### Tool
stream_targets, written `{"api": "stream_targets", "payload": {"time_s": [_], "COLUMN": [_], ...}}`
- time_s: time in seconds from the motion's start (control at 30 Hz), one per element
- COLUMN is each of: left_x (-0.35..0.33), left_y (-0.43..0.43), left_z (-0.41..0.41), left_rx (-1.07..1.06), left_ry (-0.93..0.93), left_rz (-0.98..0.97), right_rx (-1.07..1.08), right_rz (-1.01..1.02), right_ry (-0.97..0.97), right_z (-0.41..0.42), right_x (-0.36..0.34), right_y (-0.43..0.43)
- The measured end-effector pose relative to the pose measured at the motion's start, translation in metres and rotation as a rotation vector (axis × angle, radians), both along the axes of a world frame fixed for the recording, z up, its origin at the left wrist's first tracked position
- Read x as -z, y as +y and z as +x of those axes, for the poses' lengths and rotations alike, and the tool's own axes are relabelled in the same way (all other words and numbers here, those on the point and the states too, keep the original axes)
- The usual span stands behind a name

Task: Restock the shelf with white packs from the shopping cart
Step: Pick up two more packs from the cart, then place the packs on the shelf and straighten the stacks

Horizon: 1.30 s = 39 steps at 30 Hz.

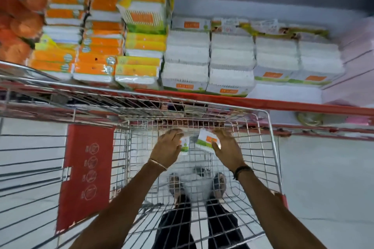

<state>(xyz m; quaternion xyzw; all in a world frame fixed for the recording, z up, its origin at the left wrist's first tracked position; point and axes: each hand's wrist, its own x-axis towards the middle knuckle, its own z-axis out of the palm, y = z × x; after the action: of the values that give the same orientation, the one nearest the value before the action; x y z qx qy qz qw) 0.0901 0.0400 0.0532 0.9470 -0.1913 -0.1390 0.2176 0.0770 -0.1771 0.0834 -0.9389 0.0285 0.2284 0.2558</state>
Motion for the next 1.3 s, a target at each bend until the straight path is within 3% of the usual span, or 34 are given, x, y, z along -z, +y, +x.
{"api": "stream_targets", "payload": {"time_s": [0.1,0.17,0.37,0.6,0.93,1.3], "left_x": [0.037,0.059,0.102,0.103,0.053,-0.070], "left_y": [0.004,0.006,0.003,0.000,0.001,-0.030], "left_z": [0.006,0.009,0.019,0.031,0.010,-0.001], "left_rx": [-0.010,0.007,0.079,0.071,-0.076,-0.138], "left_ry": [0.256,0.327,0.390,0.353,0.469,0.273], "left_rz": [0.123,0.242,0.424,0.373,0.259,0.248], "right_rx": [0.008,0.007,-0.078,-0.030,-0.073,-0.060], "right_rz": [-0.013,-0.041,-0.119,-0.138,-0.203,-0.081], "right_ry": [0.099,0.174,0.266,0.206,0.172,0.084], "right_z": [0.006,0.010,0.022,0.024,0.002,-0.005], "right_x": [0.036,0.056,0.104,0.113,0.071,-0.058], "right_y": [-0.003,-0.006,-0.010,-0.004,0.005,-0.028]}}
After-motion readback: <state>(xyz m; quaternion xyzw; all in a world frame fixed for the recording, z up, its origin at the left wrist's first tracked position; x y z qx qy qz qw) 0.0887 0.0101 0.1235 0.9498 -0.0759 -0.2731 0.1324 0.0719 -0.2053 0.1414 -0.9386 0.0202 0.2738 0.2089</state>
